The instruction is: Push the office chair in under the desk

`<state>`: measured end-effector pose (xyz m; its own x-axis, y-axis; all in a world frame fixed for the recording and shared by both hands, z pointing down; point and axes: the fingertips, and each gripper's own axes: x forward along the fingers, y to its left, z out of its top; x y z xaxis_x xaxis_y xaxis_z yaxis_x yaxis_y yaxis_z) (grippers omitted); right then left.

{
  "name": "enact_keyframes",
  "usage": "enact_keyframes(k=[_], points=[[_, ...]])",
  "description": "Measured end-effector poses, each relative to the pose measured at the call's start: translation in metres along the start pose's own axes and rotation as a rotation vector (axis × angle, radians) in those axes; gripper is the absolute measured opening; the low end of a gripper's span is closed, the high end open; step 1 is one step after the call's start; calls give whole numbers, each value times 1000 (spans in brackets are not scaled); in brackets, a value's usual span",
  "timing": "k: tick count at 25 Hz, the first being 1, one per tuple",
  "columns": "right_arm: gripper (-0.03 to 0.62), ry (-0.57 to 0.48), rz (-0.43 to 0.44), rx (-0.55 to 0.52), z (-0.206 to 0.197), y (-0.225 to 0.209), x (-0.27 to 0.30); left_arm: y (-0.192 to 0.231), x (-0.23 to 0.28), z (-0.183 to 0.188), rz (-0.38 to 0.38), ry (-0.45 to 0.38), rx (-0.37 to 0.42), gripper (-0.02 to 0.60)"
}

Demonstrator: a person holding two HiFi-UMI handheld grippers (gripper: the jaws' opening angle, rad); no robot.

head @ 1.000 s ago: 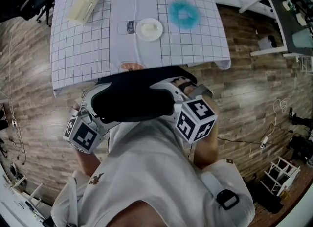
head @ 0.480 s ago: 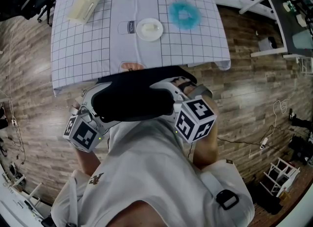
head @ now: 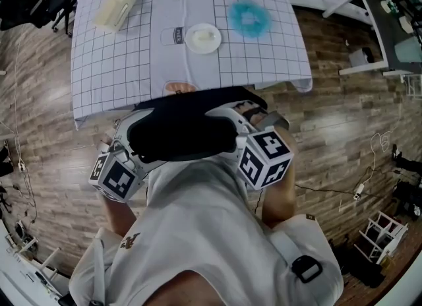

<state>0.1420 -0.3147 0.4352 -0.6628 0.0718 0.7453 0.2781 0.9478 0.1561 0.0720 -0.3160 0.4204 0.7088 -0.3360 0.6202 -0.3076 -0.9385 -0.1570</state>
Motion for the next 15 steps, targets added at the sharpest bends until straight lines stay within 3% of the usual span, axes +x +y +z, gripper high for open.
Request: enact_keyframes(k=[9, 15], points=[[356, 69, -48, 10, -1, 7, 0, -8, -5, -1, 19, -3, 51, 465], [356, 88, -86, 41, 2, 8, -7, -12, -16, 11, 17, -87, 30, 459]])
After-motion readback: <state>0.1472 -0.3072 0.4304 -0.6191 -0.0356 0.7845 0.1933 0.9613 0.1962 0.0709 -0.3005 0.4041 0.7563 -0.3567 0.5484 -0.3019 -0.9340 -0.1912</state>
